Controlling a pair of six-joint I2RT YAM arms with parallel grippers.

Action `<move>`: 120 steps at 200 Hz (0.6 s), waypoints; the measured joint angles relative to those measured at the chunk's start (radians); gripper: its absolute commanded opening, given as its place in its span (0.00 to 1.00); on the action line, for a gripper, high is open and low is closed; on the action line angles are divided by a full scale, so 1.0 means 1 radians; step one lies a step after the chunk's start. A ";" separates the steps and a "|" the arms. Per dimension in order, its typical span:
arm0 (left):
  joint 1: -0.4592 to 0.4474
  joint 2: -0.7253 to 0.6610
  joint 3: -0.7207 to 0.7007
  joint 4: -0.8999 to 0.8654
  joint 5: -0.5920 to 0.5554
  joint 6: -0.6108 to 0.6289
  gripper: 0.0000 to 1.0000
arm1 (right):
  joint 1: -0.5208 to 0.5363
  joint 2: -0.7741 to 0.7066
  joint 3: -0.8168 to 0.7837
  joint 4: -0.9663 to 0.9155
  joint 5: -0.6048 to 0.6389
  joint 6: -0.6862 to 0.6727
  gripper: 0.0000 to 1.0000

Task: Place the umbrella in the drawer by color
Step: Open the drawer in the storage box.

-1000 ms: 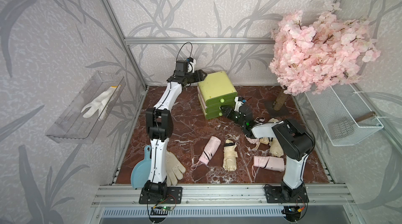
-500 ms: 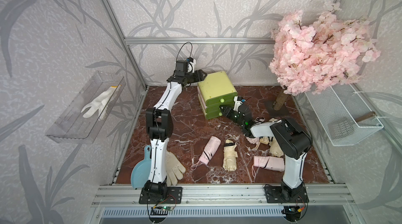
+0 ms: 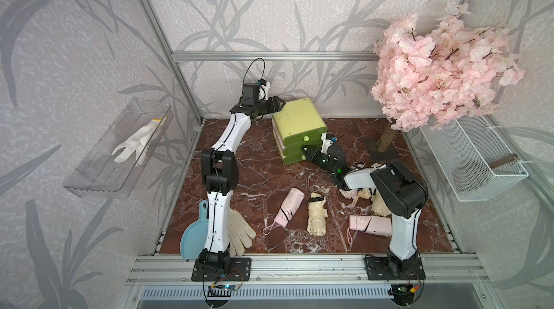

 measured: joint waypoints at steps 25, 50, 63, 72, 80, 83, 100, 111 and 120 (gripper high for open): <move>0.000 0.000 0.000 -0.005 0.006 -0.001 0.66 | 0.004 -0.010 -0.036 0.036 0.020 -0.002 0.06; 0.000 0.000 0.003 -0.013 0.021 -0.001 0.66 | 0.021 -0.081 -0.128 0.050 0.050 -0.013 0.06; 0.000 0.001 0.007 -0.019 0.023 -0.001 0.66 | 0.032 -0.133 -0.177 0.038 0.063 -0.026 0.06; 0.000 0.005 0.014 -0.024 0.023 -0.001 0.66 | 0.039 -0.167 -0.204 0.027 0.072 -0.034 0.06; 0.000 0.008 0.021 -0.029 0.023 -0.001 0.66 | 0.045 -0.197 -0.226 0.013 0.081 -0.043 0.06; 0.000 0.009 0.023 -0.032 0.023 -0.001 0.66 | 0.047 -0.206 -0.232 0.010 0.084 -0.043 0.06; 0.000 0.011 0.029 -0.040 0.023 -0.001 0.66 | 0.057 -0.272 -0.276 -0.036 0.091 -0.062 0.06; 0.000 0.011 0.031 -0.042 0.023 -0.001 0.66 | 0.063 -0.319 -0.304 -0.066 0.096 -0.070 0.06; 0.000 0.011 0.031 -0.043 0.023 -0.001 0.66 | 0.066 -0.353 -0.323 -0.088 0.098 -0.076 0.06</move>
